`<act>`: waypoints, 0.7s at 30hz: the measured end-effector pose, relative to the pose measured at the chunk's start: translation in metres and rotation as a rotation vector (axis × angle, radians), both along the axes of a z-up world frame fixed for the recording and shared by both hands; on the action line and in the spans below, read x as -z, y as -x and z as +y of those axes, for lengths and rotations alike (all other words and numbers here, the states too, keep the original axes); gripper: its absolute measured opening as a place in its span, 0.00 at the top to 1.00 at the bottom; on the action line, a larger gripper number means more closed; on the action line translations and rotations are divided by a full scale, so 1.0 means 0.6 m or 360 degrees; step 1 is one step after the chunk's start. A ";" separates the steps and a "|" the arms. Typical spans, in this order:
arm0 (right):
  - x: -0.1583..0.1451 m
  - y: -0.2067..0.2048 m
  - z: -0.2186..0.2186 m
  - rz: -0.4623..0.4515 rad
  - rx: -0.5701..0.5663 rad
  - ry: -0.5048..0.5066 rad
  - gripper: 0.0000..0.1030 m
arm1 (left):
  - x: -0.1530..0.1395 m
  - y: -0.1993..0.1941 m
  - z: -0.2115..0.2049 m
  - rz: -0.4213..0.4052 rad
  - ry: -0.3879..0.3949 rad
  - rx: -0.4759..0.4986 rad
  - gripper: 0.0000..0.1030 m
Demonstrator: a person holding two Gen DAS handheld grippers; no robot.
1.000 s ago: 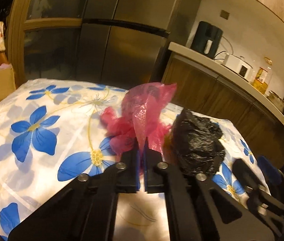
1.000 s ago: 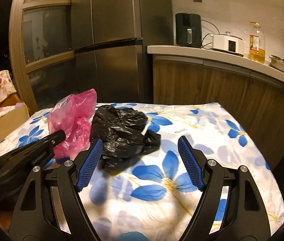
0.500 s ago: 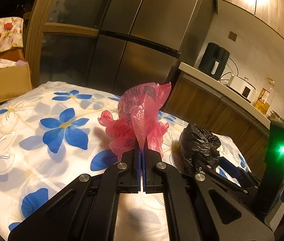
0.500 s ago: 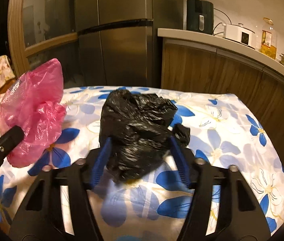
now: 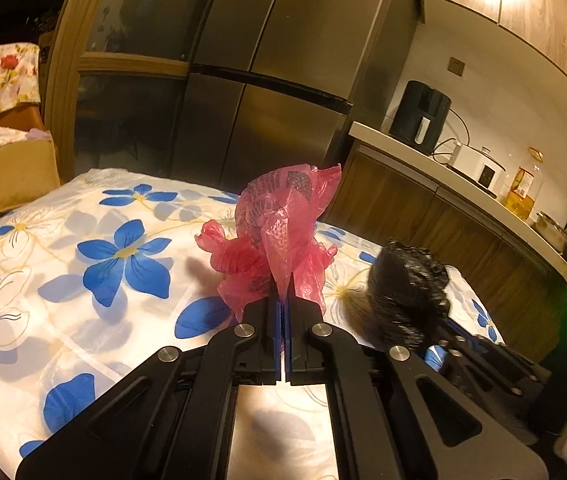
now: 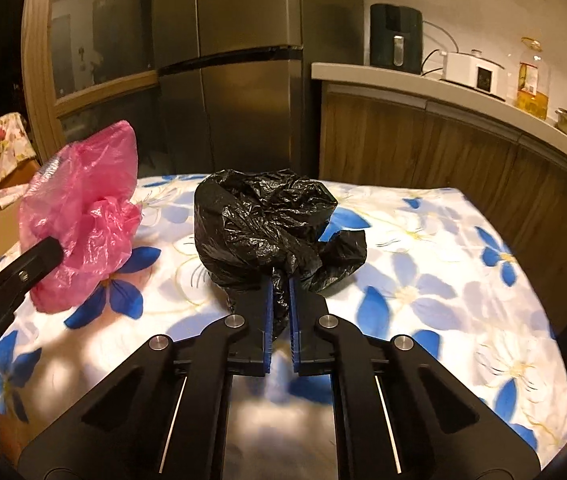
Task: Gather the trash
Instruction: 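Grasp the pink plastic bag with the left gripper while the right gripper grasps the black bag, then lift and carry the pink and black bags in both grippers over the bin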
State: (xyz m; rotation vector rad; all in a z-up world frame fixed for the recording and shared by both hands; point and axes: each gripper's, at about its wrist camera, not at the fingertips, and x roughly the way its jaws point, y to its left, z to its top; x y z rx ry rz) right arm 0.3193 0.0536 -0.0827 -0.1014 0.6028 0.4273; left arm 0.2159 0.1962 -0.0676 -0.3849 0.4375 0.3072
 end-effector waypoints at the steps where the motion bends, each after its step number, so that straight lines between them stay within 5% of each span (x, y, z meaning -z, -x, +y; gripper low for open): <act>1: -0.007 0.009 -0.015 -0.0006 0.0003 -0.0022 0.93 | -0.004 0.003 -0.005 -0.0009 -0.0008 0.0012 1.00; 21: -0.100 0.138 -0.253 -0.0177 0.0223 -0.0165 0.94 | -0.091 0.063 -0.176 -0.0135 -0.0140 0.0229 1.00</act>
